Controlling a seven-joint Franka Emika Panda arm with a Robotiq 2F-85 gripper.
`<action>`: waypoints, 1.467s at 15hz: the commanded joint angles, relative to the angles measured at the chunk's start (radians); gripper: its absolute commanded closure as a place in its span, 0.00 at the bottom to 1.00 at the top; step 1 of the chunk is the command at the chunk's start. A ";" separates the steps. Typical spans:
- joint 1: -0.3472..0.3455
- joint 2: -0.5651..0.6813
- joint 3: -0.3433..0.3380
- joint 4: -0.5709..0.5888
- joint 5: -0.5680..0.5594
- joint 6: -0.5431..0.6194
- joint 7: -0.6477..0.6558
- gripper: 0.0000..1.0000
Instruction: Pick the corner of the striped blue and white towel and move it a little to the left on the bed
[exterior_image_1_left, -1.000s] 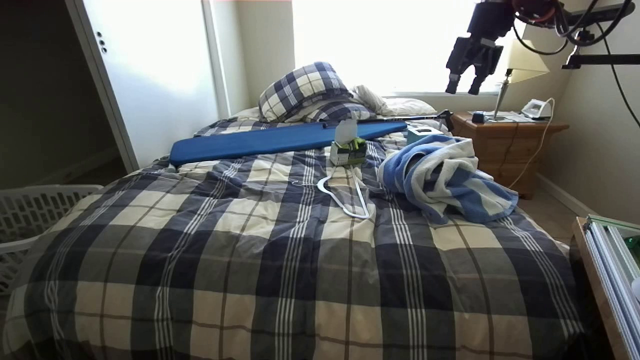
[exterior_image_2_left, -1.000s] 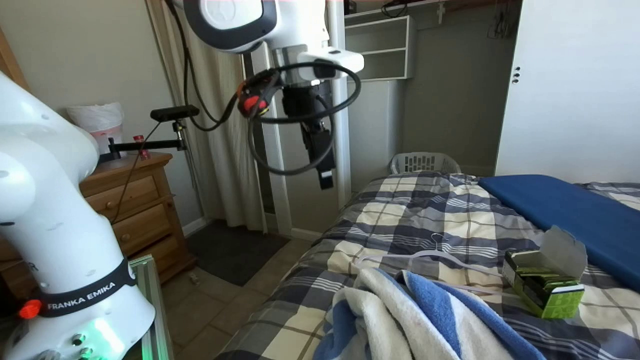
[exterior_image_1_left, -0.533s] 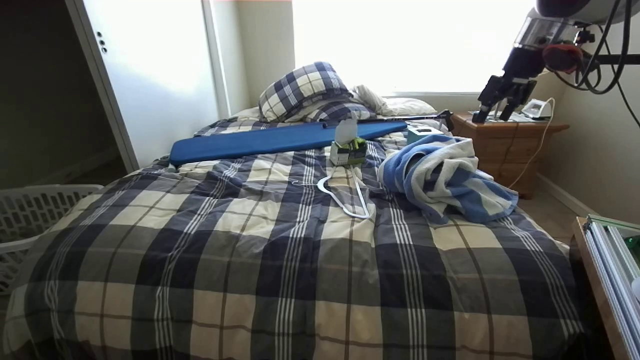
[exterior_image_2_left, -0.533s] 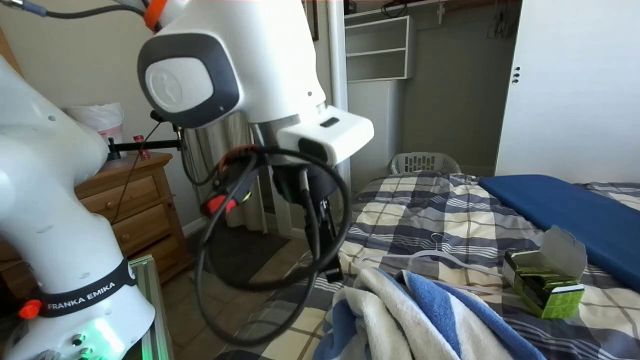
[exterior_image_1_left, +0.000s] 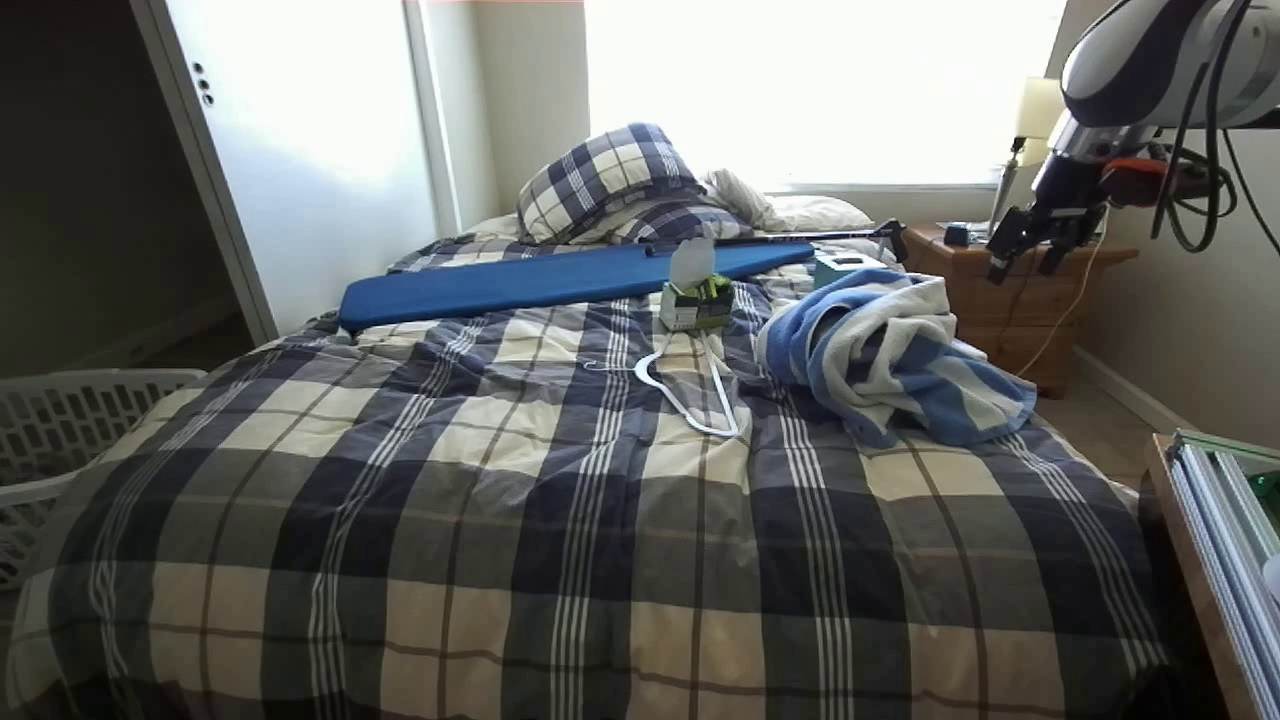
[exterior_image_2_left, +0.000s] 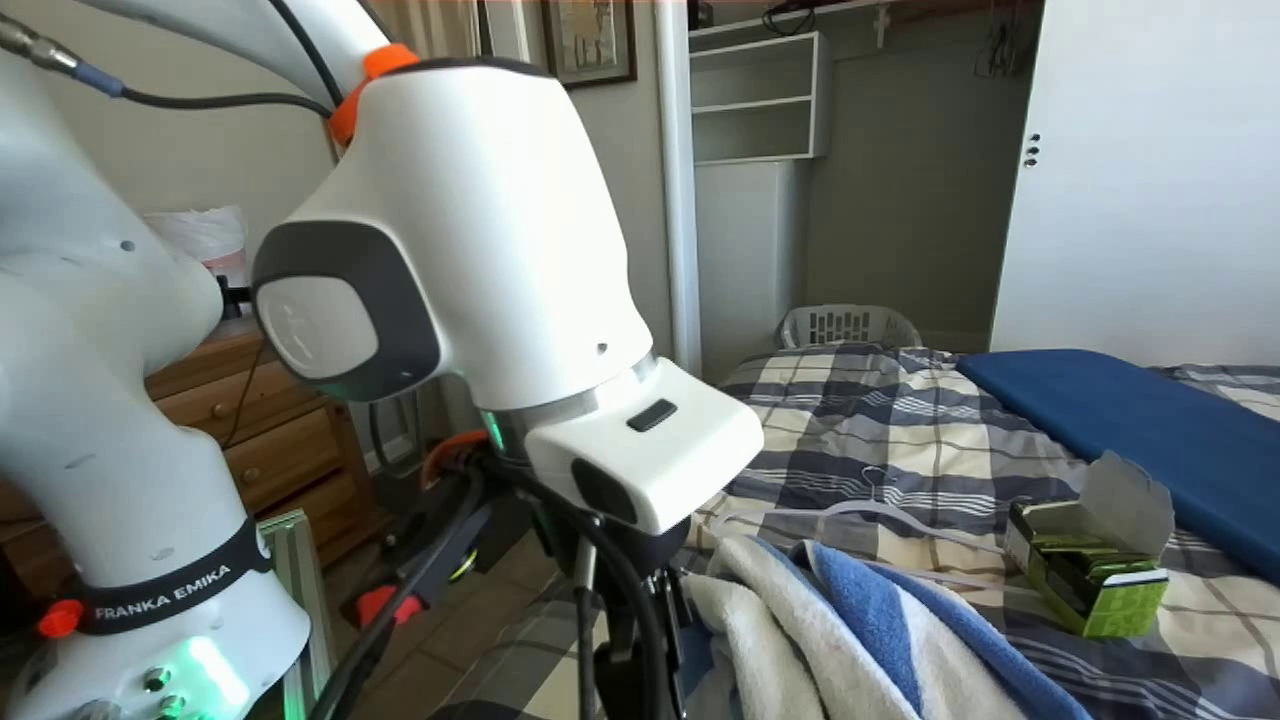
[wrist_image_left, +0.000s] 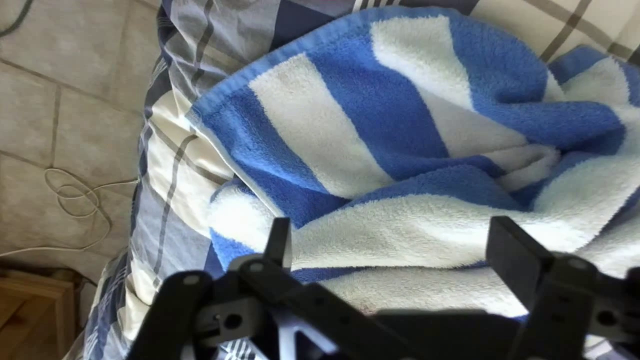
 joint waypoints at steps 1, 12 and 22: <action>-0.008 0.001 0.009 0.002 -0.003 -0.002 0.003 0.00; -0.014 0.211 -0.037 0.117 0.595 -0.004 -0.410 0.00; -0.055 0.329 0.008 0.199 0.869 -0.020 -0.583 0.00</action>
